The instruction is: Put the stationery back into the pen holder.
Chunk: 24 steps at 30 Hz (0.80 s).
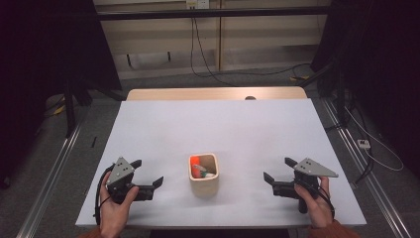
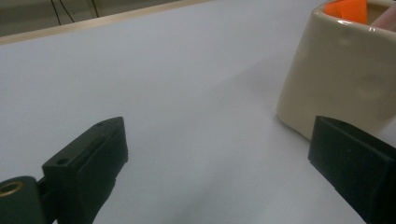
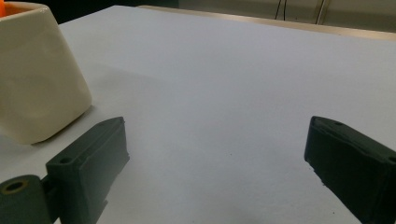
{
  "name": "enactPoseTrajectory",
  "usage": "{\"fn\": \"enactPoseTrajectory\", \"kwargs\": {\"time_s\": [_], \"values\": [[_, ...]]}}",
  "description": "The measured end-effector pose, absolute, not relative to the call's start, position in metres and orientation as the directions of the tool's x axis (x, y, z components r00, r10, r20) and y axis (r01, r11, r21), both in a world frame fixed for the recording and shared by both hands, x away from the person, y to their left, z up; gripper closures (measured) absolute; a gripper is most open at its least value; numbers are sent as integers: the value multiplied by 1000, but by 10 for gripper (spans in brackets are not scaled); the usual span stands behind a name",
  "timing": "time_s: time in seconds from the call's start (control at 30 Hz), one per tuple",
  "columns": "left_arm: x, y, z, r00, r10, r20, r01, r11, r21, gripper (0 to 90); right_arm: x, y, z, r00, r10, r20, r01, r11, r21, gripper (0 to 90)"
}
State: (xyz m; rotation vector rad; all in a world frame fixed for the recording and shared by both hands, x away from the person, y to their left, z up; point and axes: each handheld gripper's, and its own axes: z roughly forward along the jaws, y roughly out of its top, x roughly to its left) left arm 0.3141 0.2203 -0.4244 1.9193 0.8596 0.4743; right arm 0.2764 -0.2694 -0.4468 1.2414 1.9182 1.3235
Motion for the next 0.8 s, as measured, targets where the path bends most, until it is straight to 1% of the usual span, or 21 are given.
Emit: {"fn": "enactPoseTrajectory", "kwargs": {"time_s": [0.23,0.43,0.8], "values": [[314,220,-430,676,735,-51,378,-288,880,46,277,-269,-448,-462,882,96,404,112,908,59],[310,224,-434,662,748,-45,357,-263,896,58,276,-269,-448,-465,881,92,405,119,907,58],[313,224,-439,669,740,-72,386,-263,884,58,277,-269,-450,-470,878,87,406,128,905,55]]}}
